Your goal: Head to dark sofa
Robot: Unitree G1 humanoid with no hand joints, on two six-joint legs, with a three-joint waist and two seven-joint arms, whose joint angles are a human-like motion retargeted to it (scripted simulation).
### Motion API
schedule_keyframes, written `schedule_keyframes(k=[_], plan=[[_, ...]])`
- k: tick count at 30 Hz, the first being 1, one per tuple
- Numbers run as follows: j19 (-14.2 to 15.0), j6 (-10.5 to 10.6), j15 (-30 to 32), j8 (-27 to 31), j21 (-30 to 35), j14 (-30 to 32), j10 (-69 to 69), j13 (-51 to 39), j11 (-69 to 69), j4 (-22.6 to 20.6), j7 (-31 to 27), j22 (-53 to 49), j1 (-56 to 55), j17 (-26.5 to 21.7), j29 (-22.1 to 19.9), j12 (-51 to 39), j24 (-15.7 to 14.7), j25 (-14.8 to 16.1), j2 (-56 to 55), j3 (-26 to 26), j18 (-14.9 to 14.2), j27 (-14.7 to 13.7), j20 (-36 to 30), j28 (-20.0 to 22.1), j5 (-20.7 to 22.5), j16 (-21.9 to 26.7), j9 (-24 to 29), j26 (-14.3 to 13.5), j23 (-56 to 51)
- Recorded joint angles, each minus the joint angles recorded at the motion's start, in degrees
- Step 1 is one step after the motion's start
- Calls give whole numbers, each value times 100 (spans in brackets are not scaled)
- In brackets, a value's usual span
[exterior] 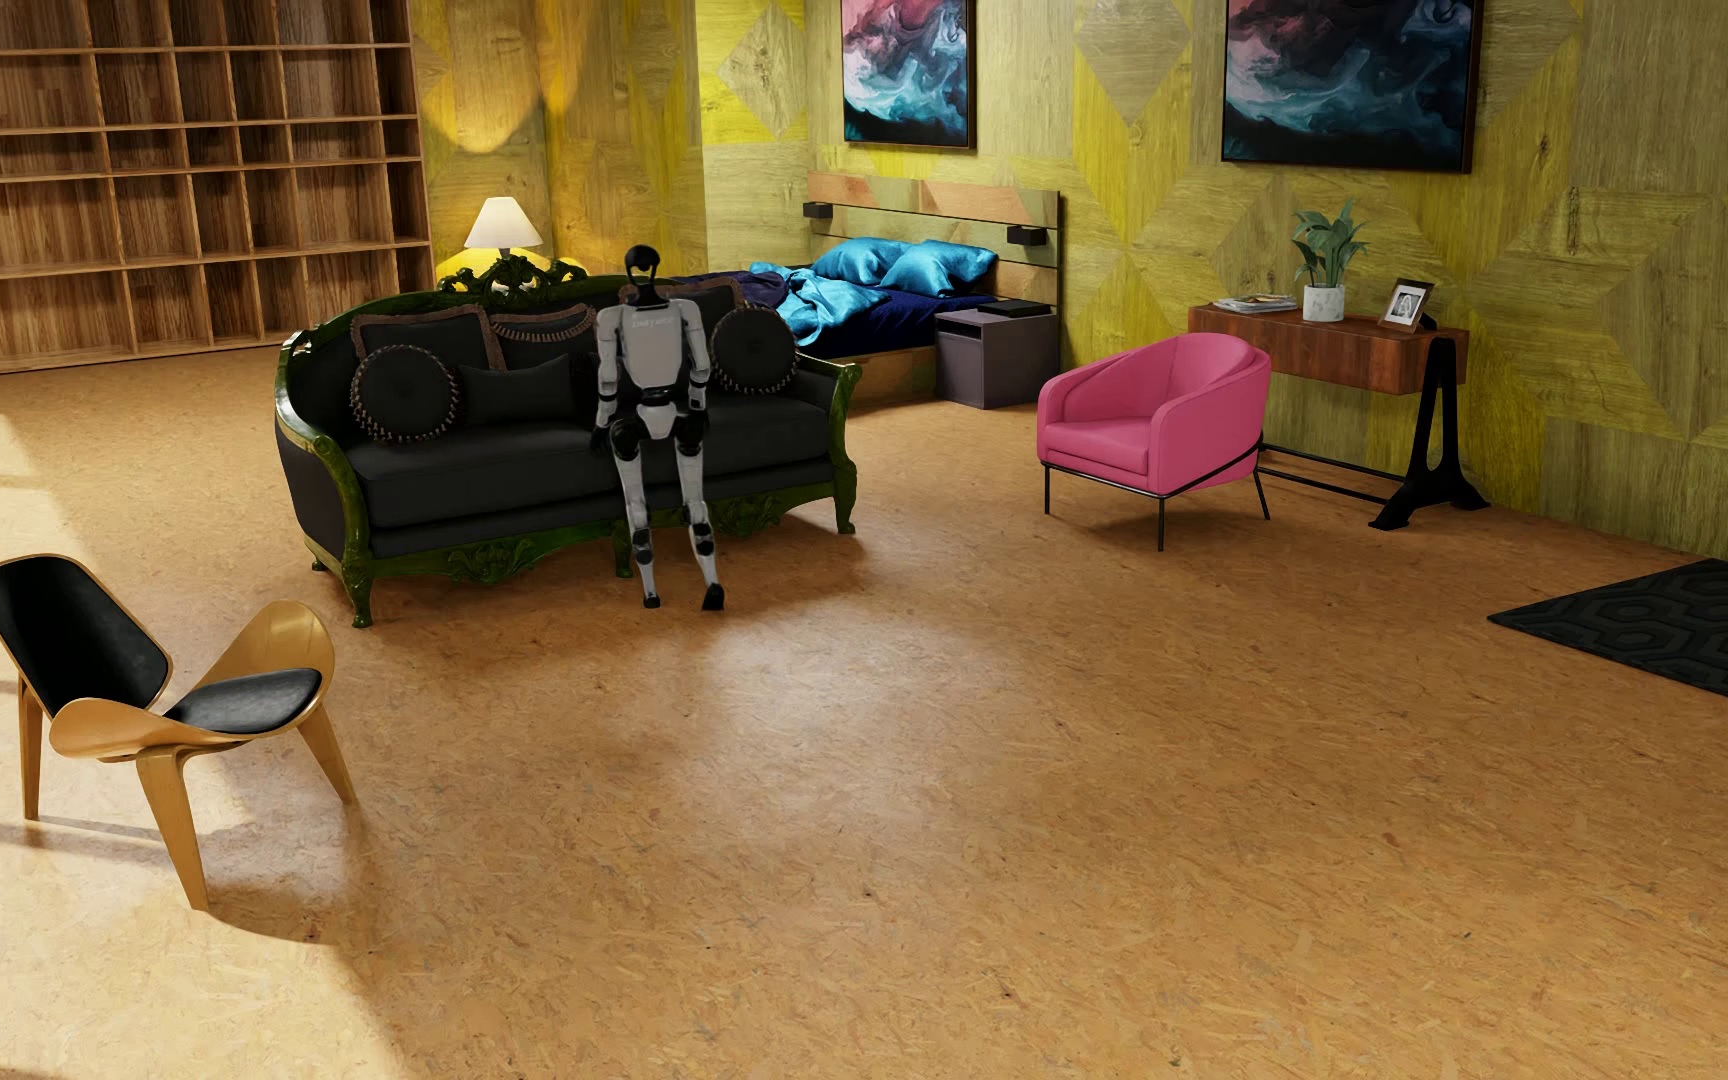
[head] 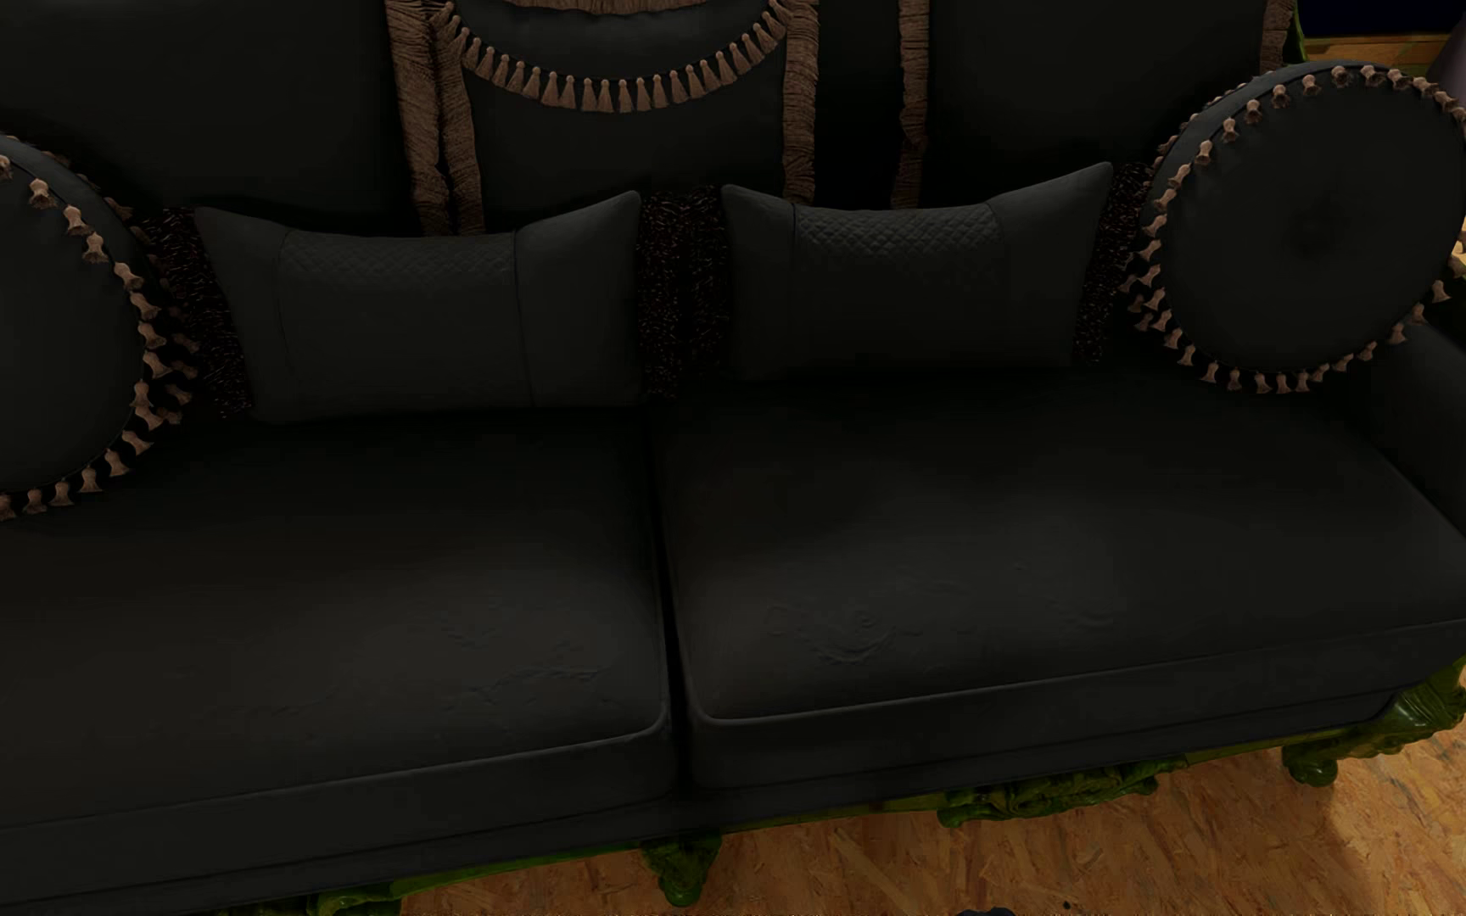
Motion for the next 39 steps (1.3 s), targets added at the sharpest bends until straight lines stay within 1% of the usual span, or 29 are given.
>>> schedule_keyframes(k=[3,4,6,7,9,11,12,14,17,18,19,22,23,25,27,28,29,30,32,33,35,36,39], plan=[[90,-49,-34,-72,-68,-32,27,-1,397,-23,89,-55,-39,-23,-2,-39,-28,-13,-247,-8,-31,-19,94,20,-104,-30,17,-2,-31],[173,-65,-103,-133,-100,-42,42,32,529,-29,112,-45,-56,-24,-24,-46,-18,1,-328,-17,-44,-29,104,35,-159,-9,26,-73,-95],[181,-98,-488,-224,-135,-63,77,88,705,-44,132,-57,-94,-15,-51,-131,17,19,-445,-44,-72,-53,94,43,-250,-9,47,-156,-217],[111,-111,-737,-292,-137,-58,67,112,681,-39,126,-83,-92,-5,-49,-179,27,24,-468,-56,-85,-72,90,49,-309,-8,53,-184,-261],[-208,-132,-1173,-604,-90,-35,16,123,284,-27,104,-116,-80,57,-50,-306,39,14,-455,-77,-109,-43,86,66,-541,-24,55,-218,-279],[-536,-142,-1479,-924,-89,14,-79,127,-416,-11,50,-159,-57,82,-41,-412,45,9,-401,-108,-132,-23,62,74,-710,-25,51,-250,-278],[-617,-140,-1557,-927,-100,35,-119,123,-724,-1,18,-174,-49,90,-48,-460,42,7,-424,-126,-145,-12,51,72,-700,-30,54,-257,-272],[-584,-126,-1691,-685,-124,55,-143,94,-1068,15,-25,-204,-62,85,-62,-534,26,-4,-570,-156,-176,0,34,73,-605,-47,76,-272,-258],[-429,-110,-1559,98,-164,72,-139,122,-1124,23,-85,-219,-94,61,-71,-614,10,-37,-895,-190,-241,10,-16,77,-313,-105,125,-267,-361],[-426,-108,-1542,240,-178,86,-149,107,-1132,26,-124,-221,-92,53,-76,-596,10,-27,-901,-193,-265,7,-45,72,-248,-92,135,-290,-344],[-495,-106,-1577,204,-198,102,-171,118,-1234,33,-173,-207,-84,57,-89,-593,11,-12,-842,-191,-290,2,-73,65,-230,-89,138,-290,-339],[-878,-67,-1450,-87,-168,154,-265,103,-1914,155,-275,-169,-12,109,-68,-481,-54,-28,-464,-177,-380,8,-27,122,-157,-77,119,-230,-243],[-923,-41,-1386,-85,-122,155,-278,53,-2094,223,-267,-166,9,124,-36,-397,-89,-66,-374,-174,-415,22,25,185,-90,-78,112,-205,-169],[-970,25,-1292,-24,-87,145,-273,-42,-2323,372,-222,-171,28,132,-4,-196,-60,-106,-261,-175,-489,1,82,488,57,-89,102,-41,-68],[-1035,83,-1243,11,-141,144,-272,-116,-2470,504,-201,-137,29,179,-86,-99,41,-100,-192,-197,-568,-52,9,898,187,-182,95,341,-36],[-1067,110,-1220,7,-190,147,-265,-116,-2514,556,-212,-68,16,202,-140,-90,66,-74,-178,-214,-607,-77,-55,996,240,-210,88,454,-52],[-1098,136,-1205,-12,-244,151,-238,-103,-2531,595,-235,13,-16,222,-184,-111,79,-41,-182,-233,-643,-94,-128,1000,282,-223,79,507,-69],[-1126,162,-1199,-44,-293,156,-186,-86,-2524,621,-266,71,-66,239,-212,-152,71,-11,-203,-251,-676,-106,-185,959,314,-227,69,516,-73],[-1171,214,-1199,-137,-342,171,-46,-64,-2481,645,-341,42,-191,252,-221,-255,-8,-1,-262,-274,-728,-98,-239,907,353,-231,55,448,-13],[-1189,239,-1197,-191,-340,187,27,-40,-2467,647,-378,-46,-254,238,-205,-295,-60,-15,-287,-278,-747,-90,-242,896,363,-190,52,355,28],[-1221,290,-1198,-293,-257,228,179,-103,-2441,641,-426,-319,-385,270,-149,-363,-157,-79,-334,-276,-779,42,-255,894,369,-176,53,199,158],[-1237,316,-1207,-339,-227,246,263,-96,-2410,639,-431,-448,-455,224,-111,-407,-214,-103,-366,-275,-791,47,-273,894,369,-164,55,120,203],[-1283,396,-1217,-460,-208,311,463,-133,-2336,647,-415,-793,-634,152,-88,-476,-326,-134,-453,-280,-814,82,-392,927,364,-142,63,5,288]])
